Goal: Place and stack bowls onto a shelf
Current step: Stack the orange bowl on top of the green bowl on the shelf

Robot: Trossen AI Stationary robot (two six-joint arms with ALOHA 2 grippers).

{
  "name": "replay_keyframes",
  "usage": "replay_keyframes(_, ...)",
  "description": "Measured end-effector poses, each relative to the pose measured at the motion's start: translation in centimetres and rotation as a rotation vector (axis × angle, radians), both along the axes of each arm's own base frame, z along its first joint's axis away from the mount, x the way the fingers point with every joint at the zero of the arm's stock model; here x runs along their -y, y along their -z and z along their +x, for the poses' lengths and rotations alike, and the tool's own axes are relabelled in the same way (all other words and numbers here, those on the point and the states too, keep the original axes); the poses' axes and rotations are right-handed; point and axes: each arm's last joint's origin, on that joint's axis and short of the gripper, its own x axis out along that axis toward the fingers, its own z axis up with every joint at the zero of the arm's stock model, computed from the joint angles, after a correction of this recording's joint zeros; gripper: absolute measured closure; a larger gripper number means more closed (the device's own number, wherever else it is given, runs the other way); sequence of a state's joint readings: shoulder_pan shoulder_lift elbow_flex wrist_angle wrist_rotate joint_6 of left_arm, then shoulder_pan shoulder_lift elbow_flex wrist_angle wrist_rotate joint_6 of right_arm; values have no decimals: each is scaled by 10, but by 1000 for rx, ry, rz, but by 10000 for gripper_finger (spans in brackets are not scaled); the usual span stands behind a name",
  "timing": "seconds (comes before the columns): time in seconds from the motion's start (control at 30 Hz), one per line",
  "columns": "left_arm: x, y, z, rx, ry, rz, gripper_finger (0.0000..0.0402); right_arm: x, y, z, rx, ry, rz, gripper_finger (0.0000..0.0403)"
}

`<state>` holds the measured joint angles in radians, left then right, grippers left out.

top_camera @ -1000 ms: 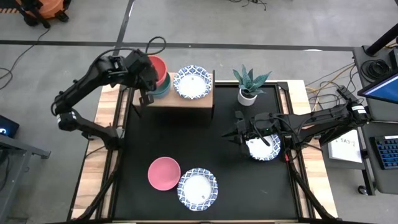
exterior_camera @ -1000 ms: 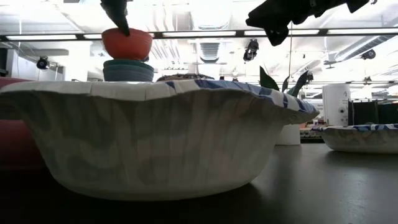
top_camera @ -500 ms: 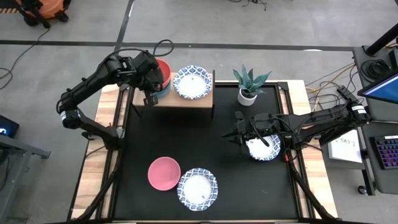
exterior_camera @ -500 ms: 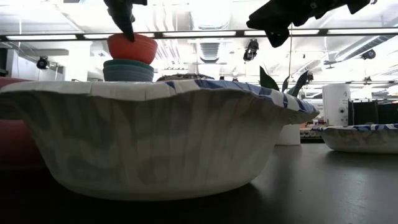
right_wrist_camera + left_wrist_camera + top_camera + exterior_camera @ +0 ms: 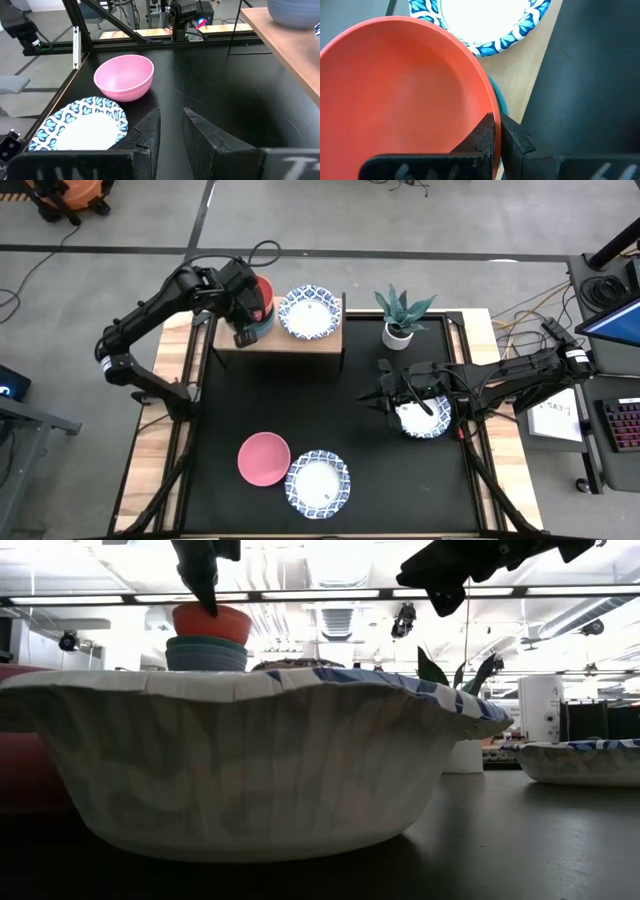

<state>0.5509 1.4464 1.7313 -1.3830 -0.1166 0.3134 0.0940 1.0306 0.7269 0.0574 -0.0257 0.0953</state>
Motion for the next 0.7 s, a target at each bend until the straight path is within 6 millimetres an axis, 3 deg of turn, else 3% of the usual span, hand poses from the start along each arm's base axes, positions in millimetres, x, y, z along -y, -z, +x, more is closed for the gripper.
replay_keyframes(0.37,-10,11,10,-49,5,-14,399,0,0,0,-2,5,16,317)
replay_keyframes(0.7,-8,9,7,-45,-2,-14,343,0,0,0,-2,5,16,316)
